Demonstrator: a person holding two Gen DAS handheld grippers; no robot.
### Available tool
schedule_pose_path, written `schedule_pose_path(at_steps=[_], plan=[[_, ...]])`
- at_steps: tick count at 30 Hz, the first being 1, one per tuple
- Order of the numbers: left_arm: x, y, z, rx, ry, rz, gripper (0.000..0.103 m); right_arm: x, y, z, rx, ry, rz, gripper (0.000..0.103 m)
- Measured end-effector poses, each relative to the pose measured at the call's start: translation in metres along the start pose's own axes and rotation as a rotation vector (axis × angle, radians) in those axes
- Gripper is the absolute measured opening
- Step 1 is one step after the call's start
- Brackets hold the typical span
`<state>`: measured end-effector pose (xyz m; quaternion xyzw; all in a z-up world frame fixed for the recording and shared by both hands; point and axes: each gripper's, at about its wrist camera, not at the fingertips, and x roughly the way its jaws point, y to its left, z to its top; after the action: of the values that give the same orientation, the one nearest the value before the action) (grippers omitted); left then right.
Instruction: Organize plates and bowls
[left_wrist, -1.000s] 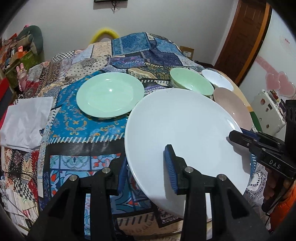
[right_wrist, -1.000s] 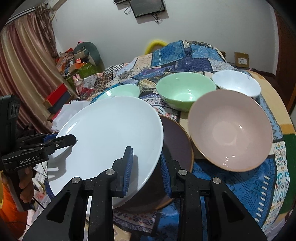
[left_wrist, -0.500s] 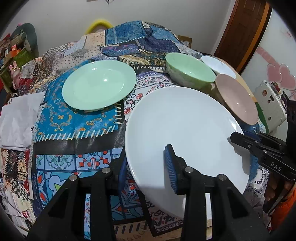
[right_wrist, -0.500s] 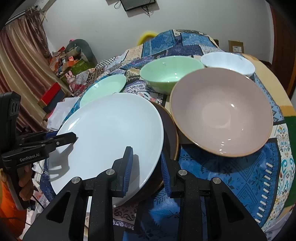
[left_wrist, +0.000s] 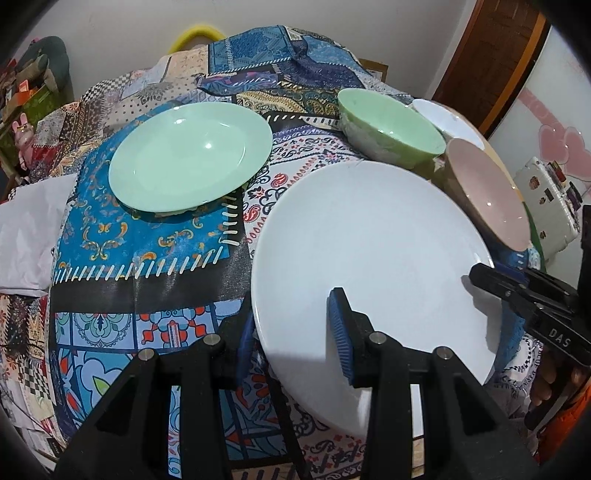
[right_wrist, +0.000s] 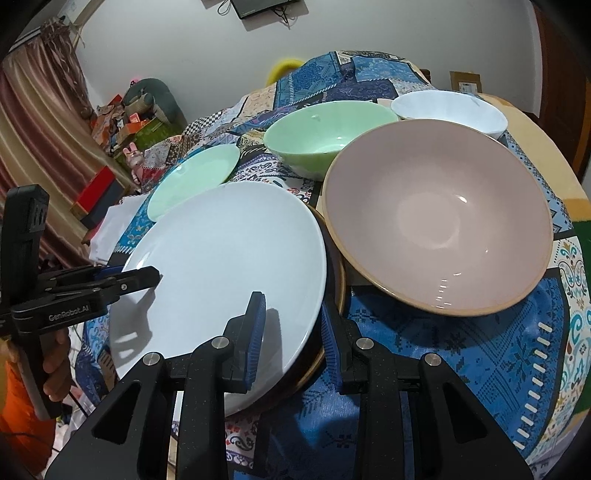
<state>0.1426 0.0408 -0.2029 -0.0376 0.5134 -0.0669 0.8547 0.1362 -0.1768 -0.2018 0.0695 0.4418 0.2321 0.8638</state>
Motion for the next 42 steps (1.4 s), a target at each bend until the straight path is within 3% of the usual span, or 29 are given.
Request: schedule_pose_path(at_steps=[23, 27, 37, 42], plan=[[0.006, -0.002, 0.000, 0.006, 0.013, -0.006, 0.038, -0.005, 0.002, 0.003, -0.039, -0.022, -0.057, 0.029], [0.001, -0.002, -0.001, 0.003, 0.002, -0.001, 0.038, -0.012, 0.004, 0.006, -0.062, -0.039, -0.033, 0.029], [-0.050, 0.013, 0.006, -0.002, -0.128, 0.045, 0.038, -0.022, 0.023, 0.017, -0.101, -0.069, -0.023, 0.029], [-0.078, 0.031, 0.015, -0.031, -0.196, 0.078, 0.043, -0.029, 0.041, 0.031, -0.141, -0.114, 0.001, 0.030]])
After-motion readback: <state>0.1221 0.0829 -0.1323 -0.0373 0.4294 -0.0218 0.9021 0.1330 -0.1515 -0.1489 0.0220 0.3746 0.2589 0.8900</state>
